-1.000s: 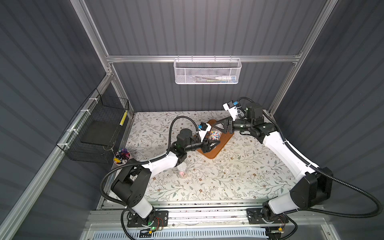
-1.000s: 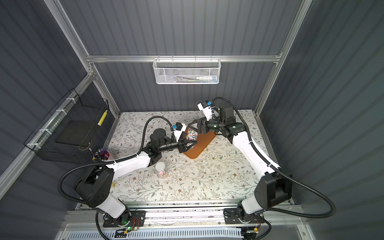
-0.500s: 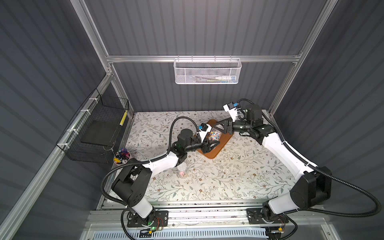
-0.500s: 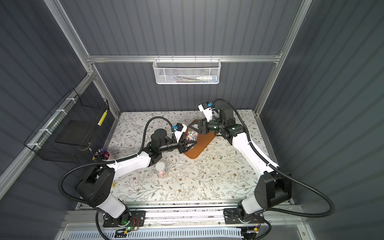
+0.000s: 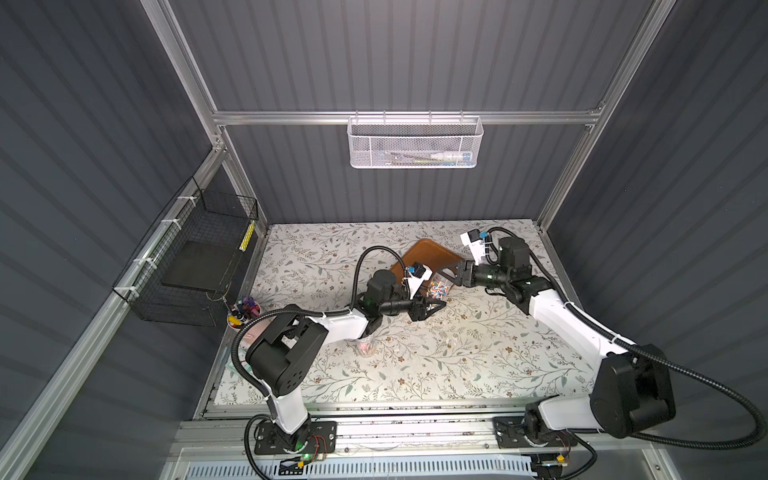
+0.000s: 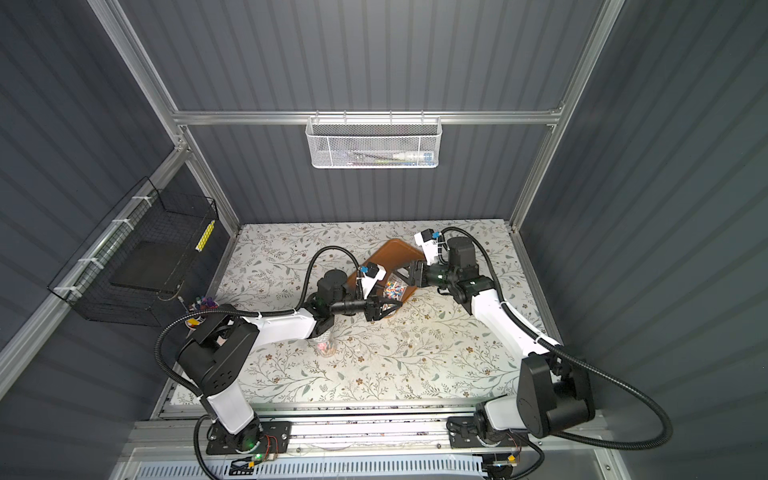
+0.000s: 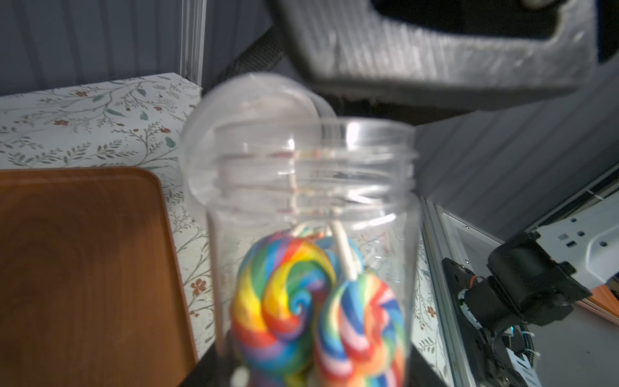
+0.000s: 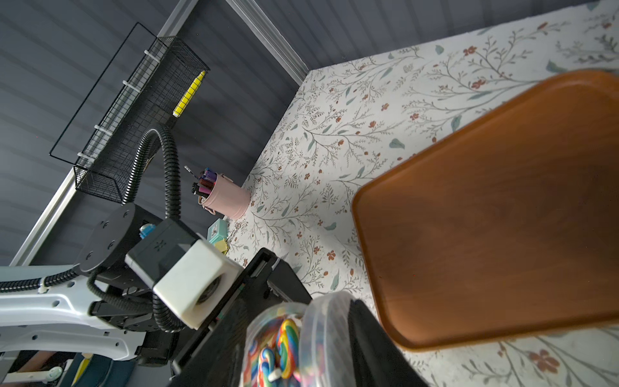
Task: Pour the candies out of the jar
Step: Unscrew the lid from the jar.
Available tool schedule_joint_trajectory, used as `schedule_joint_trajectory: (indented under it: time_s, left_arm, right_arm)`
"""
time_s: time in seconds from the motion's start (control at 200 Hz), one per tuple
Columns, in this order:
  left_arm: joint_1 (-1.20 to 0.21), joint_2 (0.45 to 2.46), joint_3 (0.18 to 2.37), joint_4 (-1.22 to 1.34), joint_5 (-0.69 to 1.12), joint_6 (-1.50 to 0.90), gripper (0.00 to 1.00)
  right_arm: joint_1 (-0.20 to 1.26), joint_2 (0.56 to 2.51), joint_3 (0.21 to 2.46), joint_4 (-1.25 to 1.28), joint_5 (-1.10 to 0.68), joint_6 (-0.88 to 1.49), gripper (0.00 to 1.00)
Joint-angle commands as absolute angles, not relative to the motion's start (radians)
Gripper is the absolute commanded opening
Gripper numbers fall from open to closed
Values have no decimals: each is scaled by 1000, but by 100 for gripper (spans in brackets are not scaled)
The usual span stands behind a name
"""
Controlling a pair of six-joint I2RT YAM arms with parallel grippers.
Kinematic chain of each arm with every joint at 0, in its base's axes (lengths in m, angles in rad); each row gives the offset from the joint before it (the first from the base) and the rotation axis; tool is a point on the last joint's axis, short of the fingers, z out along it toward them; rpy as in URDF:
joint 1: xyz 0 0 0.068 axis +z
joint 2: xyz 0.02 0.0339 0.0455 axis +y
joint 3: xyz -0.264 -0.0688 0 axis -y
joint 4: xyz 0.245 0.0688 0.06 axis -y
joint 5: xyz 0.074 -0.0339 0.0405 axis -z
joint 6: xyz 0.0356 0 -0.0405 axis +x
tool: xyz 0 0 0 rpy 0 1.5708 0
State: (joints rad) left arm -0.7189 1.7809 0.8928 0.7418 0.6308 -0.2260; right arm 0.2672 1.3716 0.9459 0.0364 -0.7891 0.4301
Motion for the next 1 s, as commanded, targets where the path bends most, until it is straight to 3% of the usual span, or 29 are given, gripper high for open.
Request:
schedule_joint_trajectory:
  time_s: [0.0,0.24,0.52,0.996]
  left_arm:
    - [-726,1804,892,847,589,-270,0]
    - [-771,1819,894,813,575,-238,0]
    - [-776,1794,895,794,564,-220,0]
    - [-776,1741,877,746,532,-177,0]
  right_arm:
    - [270,1310,857,15,-895,521,50]
    - [226,1213,735,-3,-876,588,40]
    - [195,1204,752,-65,-849,570,24]
    - [146,1236,900,-240,-760,414,15]
